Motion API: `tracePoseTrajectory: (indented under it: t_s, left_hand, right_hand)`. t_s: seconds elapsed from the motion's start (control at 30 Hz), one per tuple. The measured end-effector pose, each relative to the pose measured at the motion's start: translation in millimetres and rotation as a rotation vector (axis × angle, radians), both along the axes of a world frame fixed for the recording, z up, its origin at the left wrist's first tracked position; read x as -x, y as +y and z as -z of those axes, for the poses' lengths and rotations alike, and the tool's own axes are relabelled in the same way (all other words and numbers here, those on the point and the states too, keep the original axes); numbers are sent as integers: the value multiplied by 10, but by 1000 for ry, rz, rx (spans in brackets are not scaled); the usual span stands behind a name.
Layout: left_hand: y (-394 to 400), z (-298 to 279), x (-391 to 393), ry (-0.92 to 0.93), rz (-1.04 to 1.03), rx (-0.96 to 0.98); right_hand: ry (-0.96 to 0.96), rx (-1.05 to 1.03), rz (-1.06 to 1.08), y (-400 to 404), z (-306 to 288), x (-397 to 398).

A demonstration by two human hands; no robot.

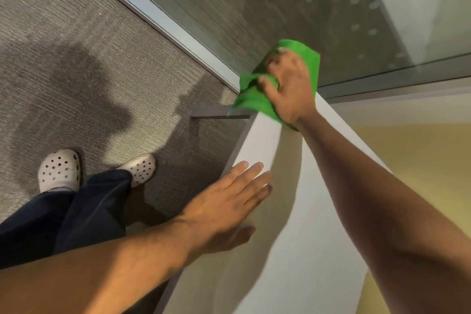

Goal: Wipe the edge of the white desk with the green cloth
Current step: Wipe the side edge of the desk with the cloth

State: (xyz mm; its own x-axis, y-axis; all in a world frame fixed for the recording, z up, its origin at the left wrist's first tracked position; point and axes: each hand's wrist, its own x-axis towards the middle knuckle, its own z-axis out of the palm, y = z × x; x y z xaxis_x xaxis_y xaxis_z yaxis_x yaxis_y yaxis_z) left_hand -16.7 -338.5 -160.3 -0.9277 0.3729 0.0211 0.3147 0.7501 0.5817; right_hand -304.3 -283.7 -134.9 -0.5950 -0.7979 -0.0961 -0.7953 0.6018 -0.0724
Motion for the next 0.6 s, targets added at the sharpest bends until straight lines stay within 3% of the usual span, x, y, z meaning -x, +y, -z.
tracePoseTrajectory:
  t_s: [0.1,0.17,0.27,0.4,0.5,0.6]
  left_hand:
    - [-51,-26,1,8,-11,-23]
    - [-62,-27,-15,13,37,22]
    - [-22,-29,-103,85,188,91]
    - [-63,-18,-147,116,328,27]
    - [-66,8,-126,88,354,16]
    - [-42,15,-127,55,360,9]
  right_hand:
    - [-23,110,485,-181,21,-14]
    - [22,70,592,-241,37,-119]
    - [12,43,578,-166,53,-392]
    - [-14,3,494,40,72,-909]
    - [-13,-29,301,274,95,-1370]
    - [-51,-46,53,517,88,-1310]
